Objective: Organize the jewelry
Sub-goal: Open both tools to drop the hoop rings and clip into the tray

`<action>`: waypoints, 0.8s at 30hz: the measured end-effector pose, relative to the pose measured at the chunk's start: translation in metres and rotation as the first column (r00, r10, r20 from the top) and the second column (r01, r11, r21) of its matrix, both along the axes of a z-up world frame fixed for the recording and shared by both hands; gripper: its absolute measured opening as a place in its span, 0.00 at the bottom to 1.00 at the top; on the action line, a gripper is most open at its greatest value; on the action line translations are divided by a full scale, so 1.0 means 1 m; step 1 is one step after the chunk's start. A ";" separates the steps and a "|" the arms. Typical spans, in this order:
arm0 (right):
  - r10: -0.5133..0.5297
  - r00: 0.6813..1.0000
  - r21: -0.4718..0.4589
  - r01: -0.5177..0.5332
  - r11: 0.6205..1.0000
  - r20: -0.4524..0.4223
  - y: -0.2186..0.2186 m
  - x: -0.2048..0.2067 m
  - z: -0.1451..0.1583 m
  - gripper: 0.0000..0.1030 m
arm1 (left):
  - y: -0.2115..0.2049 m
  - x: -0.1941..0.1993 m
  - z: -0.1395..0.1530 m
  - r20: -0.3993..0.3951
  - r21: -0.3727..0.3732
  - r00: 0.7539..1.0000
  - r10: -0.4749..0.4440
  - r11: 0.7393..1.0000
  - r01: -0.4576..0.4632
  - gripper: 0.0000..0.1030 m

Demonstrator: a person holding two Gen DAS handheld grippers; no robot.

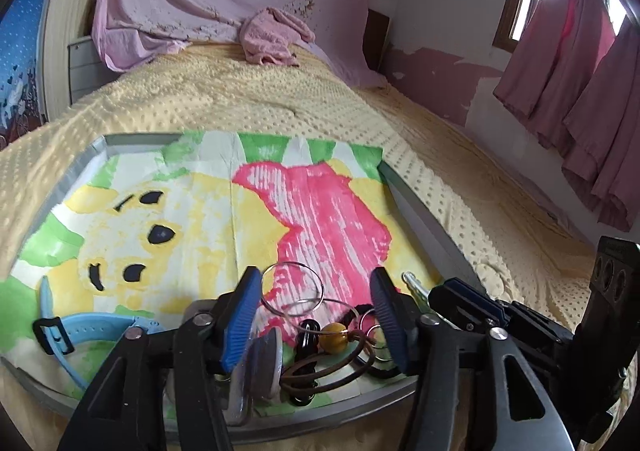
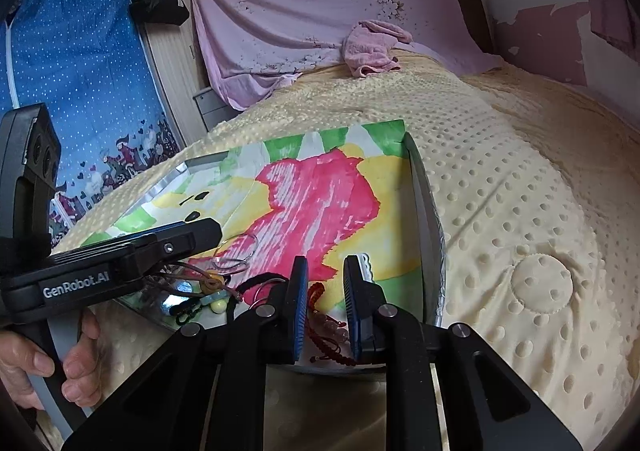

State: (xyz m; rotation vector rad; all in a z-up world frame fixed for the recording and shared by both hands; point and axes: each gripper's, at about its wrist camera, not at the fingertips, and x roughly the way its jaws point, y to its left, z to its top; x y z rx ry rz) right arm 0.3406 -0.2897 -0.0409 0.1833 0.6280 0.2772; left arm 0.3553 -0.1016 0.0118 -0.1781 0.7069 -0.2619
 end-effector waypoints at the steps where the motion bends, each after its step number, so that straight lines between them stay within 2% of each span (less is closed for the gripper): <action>1: -0.003 1.000 0.003 0.003 1.000 0.008 0.000 -0.001 0.001 0.17 | 0.001 -0.002 0.003 0.013 0.004 1.000 0.009 1.000 -0.009 0.56; 2: -0.007 1.000 0.004 0.007 1.000 0.016 -0.002 -0.003 0.003 0.18 | 0.002 -0.004 0.006 0.021 0.008 1.000 0.016 1.000 -0.017 0.57; 4: -0.015 0.999 0.011 0.014 1.000 0.036 -0.003 -0.007 0.005 0.34 | 0.005 -0.009 0.011 0.046 0.016 0.998 0.034 0.999 -0.035 0.57; 5: -0.022 0.998 0.015 0.021 1.000 0.051 -0.004 -0.009 0.009 0.37 | 0.007 -0.011 0.014 0.058 0.018 0.998 0.040 0.999 -0.041 0.58; 8: -0.038 0.995 0.025 0.036 0.999 0.090 -0.007 -0.016 0.017 0.38 | 0.014 -0.023 0.023 0.096 0.016 0.993 0.070 0.997 -0.072 0.70; 10: -0.049 0.992 0.038 0.045 0.998 0.113 -0.008 -0.021 0.022 0.47 | 0.019 -0.029 0.029 0.122 0.015 0.989 0.088 0.996 -0.091 0.72; 12: -0.058 0.989 0.051 0.051 0.997 0.136 -0.010 -0.027 0.028 0.50 | 0.025 -0.037 0.035 0.143 0.017 0.984 0.105 0.994 -0.109 0.75; 14: -0.066 0.985 0.067 0.056 0.996 0.156 -0.012 -0.035 0.033 0.55 | 0.029 -0.044 0.039 0.160 0.028 0.979 0.122 0.991 -0.128 0.80; 17: -0.075 0.979 0.085 0.060 0.995 0.188 -0.014 -0.048 0.042 0.67 | 0.036 -0.058 0.045 0.193 0.027 0.970 0.150 0.987 -0.158 0.95; 19: -0.077 0.974 0.087 0.060 0.994 0.212 -0.014 -0.056 0.048 0.77 | 0.041 -0.069 0.048 0.211 0.016 0.963 0.168 0.984 -0.176 0.97; 24: -0.082 0.959 0.070 0.065 0.995 0.270 -0.012 -0.084 0.064 0.91 | 0.052 -0.097 0.053 0.250 0.017 0.946 0.208 0.976 -0.219 1.00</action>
